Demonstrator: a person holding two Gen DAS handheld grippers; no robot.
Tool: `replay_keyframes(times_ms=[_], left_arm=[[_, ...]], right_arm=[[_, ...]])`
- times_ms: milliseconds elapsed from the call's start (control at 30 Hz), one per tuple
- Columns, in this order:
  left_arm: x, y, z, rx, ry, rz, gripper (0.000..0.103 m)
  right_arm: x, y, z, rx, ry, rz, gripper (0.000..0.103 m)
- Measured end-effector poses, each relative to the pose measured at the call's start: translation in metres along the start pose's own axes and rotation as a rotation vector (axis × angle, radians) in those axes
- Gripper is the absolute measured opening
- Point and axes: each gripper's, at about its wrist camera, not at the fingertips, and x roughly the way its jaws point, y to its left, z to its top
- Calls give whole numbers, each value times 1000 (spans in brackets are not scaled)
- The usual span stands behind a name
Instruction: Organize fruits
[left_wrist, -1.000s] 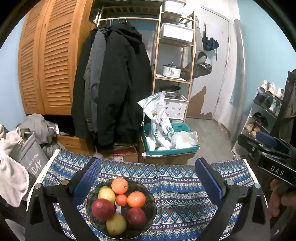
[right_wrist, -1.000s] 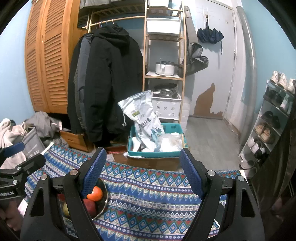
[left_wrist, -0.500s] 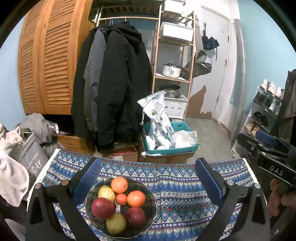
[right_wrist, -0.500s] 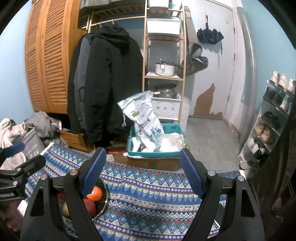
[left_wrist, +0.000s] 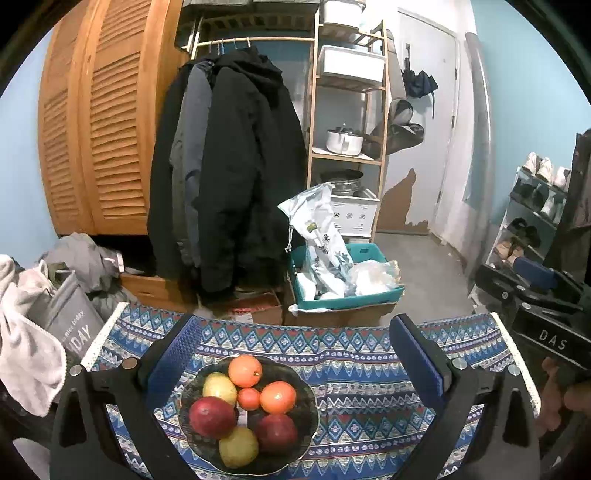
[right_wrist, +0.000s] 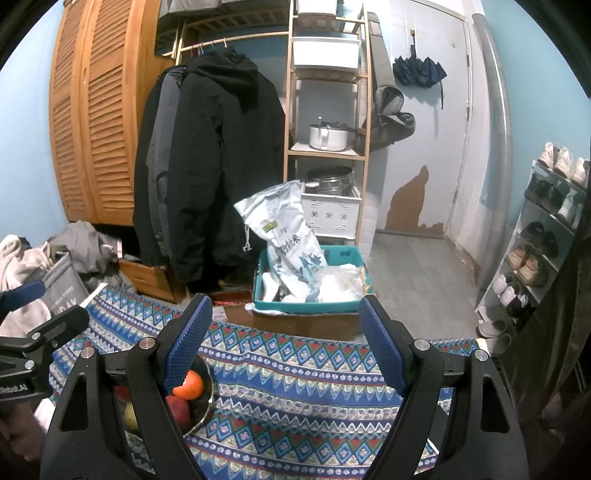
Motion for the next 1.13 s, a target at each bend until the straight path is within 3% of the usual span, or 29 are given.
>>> replay_keyframes(times_ms=[1133], left_arm=[[-6, -9, 3, 16, -18, 3, 102]], right_arm=[[-1, -3, 0, -1, -3, -1, 81]])
